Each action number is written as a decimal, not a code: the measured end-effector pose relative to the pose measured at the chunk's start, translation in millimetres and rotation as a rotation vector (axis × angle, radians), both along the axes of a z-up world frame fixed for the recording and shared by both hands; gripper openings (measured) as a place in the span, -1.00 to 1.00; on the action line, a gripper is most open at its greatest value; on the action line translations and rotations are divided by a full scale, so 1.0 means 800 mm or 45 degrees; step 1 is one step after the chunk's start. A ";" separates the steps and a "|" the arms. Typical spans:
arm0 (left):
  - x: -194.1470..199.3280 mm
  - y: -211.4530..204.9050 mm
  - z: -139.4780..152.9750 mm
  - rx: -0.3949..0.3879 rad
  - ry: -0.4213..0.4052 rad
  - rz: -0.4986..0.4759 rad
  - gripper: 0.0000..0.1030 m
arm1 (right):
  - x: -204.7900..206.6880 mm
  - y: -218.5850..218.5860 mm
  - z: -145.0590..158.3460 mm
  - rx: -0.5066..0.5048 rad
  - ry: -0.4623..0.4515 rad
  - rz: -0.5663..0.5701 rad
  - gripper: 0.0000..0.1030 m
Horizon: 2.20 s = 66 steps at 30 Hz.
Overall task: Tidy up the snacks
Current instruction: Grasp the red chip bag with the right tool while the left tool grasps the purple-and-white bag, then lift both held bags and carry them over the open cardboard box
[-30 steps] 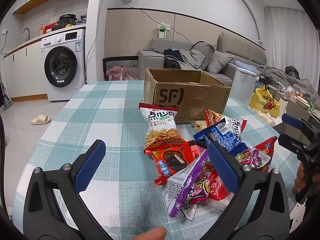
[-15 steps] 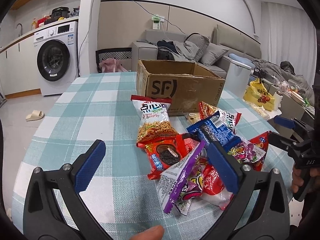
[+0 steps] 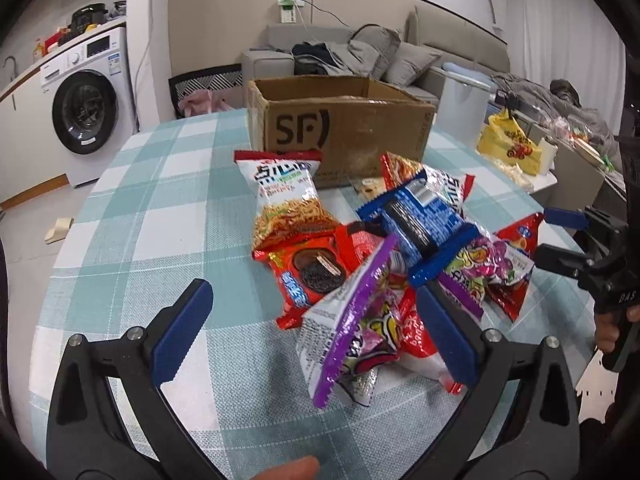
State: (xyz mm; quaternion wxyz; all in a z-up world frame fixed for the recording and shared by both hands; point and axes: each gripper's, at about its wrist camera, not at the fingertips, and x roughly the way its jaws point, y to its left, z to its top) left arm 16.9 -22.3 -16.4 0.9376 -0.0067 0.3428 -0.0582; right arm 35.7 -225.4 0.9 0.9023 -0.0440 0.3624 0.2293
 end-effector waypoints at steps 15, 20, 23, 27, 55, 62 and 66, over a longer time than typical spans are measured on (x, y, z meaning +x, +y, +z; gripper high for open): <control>0.017 -0.002 -0.026 -0.083 0.134 -0.110 0.34 | 0.020 0.012 -0.035 -0.055 0.185 0.003 0.99; 0.014 -0.008 -0.027 -0.081 0.138 -0.141 0.07 | 0.025 0.015 -0.042 -0.055 0.206 0.007 0.81; 0.014 -0.006 -0.028 -0.109 0.149 -0.147 -0.09 | 0.026 0.017 -0.044 -0.068 0.220 0.002 0.68; 0.012 -0.002 -0.025 -0.141 0.139 -0.146 -0.12 | 0.026 0.015 -0.043 -0.064 0.223 -0.009 0.50; -0.009 0.017 0.020 -0.212 -0.023 -0.074 -0.13 | 0.046 -0.014 -0.027 0.155 0.226 -0.164 0.42; -0.007 0.023 0.027 -0.222 -0.052 -0.034 -0.13 | 0.070 -0.008 -0.037 0.208 0.290 -0.181 0.39; -0.002 0.026 0.034 -0.226 -0.076 -0.011 -0.13 | 0.065 -0.015 -0.037 0.234 0.275 -0.178 -0.15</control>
